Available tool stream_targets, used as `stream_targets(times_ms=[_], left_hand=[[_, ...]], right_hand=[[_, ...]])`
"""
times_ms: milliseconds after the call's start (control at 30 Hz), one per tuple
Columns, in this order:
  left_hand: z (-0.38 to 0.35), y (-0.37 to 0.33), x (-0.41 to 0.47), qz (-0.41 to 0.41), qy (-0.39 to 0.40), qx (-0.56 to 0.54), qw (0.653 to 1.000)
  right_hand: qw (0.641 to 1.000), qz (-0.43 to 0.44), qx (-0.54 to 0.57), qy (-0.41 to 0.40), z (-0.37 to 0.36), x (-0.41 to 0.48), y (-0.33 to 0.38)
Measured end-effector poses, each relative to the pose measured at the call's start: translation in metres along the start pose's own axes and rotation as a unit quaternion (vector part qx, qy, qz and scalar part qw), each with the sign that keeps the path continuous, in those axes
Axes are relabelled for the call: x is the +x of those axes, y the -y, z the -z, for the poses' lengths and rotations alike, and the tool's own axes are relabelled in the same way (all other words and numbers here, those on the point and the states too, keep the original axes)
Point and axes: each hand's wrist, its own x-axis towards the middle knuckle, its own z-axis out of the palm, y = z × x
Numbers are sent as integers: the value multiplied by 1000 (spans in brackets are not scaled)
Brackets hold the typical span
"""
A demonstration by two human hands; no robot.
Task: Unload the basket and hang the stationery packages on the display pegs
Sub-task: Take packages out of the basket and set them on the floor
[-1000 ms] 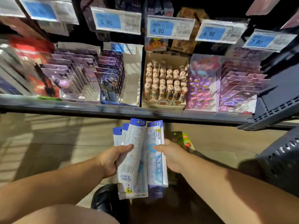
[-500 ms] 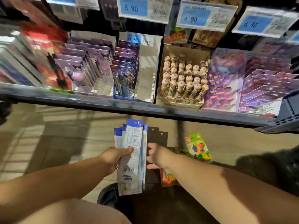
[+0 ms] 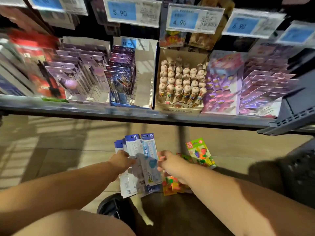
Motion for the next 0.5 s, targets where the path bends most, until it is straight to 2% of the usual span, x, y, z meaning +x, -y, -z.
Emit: stream_targets(times_ms=[133,233,367,500], left_hand=[[-17,-45,-27,-92,18,63,994],[-32,-92,-58,-189,27,124,974],[-63,-148,-101,-305,45,231,923],[-121,-183,-150,-396,91,333,851]], right_hand=[[990,37,-21,-132,40,-18,-13],[974,63,-41,-216,81,-46,-23],[944,87,-61,-312,141,-101,-28],[919,94,-97,-371,200,-173,-29]])
